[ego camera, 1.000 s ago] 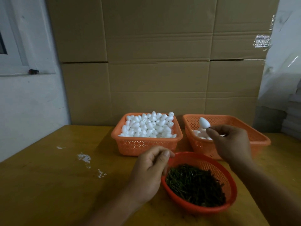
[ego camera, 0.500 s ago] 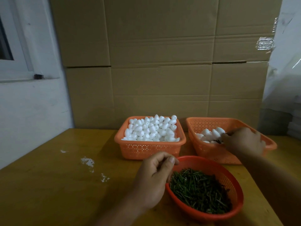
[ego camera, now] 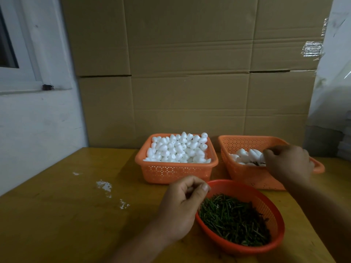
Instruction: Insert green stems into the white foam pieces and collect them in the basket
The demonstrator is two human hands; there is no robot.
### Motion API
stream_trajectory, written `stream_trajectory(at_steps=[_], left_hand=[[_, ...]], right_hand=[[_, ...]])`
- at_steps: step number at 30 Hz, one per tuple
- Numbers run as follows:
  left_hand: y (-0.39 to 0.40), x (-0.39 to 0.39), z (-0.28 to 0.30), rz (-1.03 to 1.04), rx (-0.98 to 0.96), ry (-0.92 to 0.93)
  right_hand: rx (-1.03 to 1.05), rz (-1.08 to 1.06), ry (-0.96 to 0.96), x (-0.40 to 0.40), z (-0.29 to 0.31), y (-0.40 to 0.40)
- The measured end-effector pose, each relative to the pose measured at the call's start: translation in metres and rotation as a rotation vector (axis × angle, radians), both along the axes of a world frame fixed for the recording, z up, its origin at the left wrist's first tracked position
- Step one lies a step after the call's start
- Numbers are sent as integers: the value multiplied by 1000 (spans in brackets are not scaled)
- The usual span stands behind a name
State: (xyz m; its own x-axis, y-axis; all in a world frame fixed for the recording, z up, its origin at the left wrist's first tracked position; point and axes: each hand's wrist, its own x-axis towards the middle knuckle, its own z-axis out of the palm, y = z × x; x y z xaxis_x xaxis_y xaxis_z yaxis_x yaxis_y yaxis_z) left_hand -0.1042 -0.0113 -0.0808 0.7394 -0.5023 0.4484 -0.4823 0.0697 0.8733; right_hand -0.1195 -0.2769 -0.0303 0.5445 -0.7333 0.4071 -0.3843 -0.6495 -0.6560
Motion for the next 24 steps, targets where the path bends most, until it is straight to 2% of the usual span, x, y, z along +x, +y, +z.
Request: stream_trajectory(at_steps=[5,9,13,18,24], left_hand=[[0,1,-1,17,-5,-23],[1,3,-1,47,5,-39],[3,6,4,100,-2,-15],[14,22,26,280,8,-34],[28,94,47,531,292,-173]], right_hand=[[158,199,-220,-16,4,30],[156,372,-286,-33,-1,55],[5,514,-156,-46,-14,70],[-131,563,-36,-53,-18,80],[-125,549,9,-53,-19,86]])
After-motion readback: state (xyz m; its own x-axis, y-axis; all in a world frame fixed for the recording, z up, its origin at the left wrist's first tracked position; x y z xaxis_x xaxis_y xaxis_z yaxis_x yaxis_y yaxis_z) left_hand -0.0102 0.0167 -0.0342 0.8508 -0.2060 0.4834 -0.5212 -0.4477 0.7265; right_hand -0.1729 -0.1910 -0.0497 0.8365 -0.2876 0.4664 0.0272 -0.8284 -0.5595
